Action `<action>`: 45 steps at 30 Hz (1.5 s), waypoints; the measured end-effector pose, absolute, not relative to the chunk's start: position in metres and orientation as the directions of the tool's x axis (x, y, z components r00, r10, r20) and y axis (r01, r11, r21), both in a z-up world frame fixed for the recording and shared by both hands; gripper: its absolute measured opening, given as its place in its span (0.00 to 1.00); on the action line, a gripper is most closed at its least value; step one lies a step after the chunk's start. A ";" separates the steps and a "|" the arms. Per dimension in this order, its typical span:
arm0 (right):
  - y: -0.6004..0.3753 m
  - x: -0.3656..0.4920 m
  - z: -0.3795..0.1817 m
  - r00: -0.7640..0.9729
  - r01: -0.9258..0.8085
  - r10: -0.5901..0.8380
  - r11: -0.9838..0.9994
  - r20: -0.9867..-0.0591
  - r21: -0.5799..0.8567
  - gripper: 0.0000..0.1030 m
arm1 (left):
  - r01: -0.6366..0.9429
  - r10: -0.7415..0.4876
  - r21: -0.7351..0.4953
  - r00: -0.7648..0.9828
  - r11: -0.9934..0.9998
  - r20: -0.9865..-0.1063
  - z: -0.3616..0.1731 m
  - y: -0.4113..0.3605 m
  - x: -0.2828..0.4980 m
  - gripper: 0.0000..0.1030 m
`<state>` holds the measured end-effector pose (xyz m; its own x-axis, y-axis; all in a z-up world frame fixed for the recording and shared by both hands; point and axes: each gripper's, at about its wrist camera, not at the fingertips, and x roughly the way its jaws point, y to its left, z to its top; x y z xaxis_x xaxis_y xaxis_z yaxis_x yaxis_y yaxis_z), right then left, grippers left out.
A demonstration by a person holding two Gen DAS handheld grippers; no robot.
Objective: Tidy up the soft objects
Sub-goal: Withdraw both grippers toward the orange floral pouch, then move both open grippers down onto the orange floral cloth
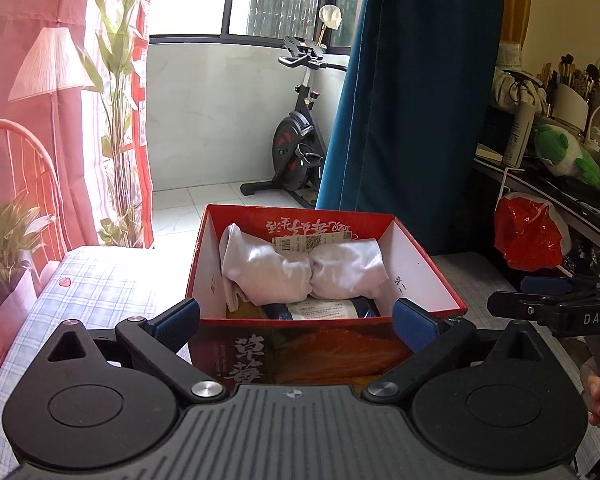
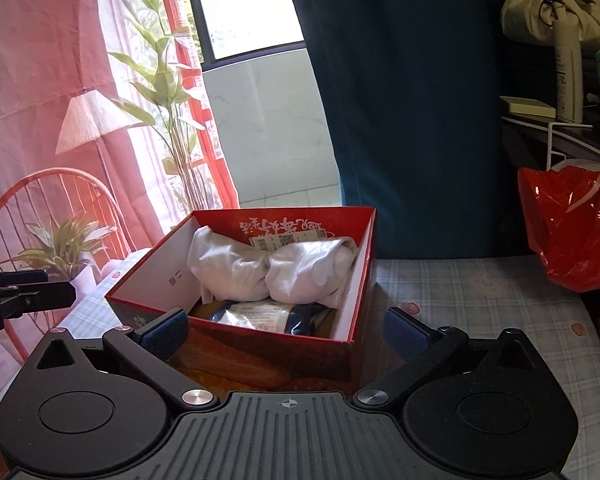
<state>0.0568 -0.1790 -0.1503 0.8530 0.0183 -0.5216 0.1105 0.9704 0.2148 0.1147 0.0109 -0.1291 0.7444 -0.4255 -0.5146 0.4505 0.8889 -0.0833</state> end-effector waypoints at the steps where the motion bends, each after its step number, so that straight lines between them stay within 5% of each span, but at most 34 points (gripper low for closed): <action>1: -0.177 0.053 -0.152 0.854 0.110 0.018 0.970 -0.519 0.215 1.00 | 0.448 -0.425 -0.086 0.746 0.890 -0.513 -0.131 0.012 0.111 1.00; 45: -0.152 0.002 -0.242 0.799 0.064 0.072 0.977 -0.596 0.204 1.00 | 0.393 -0.402 -0.155 0.686 0.906 -0.607 -0.217 0.032 0.064 1.00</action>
<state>0.0023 -0.1517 -0.2423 0.7994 0.0723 -0.5964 0.0642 0.9768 0.2044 0.0641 0.0323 -0.2173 0.6857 -0.4017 -0.6070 0.3934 0.9062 -0.1553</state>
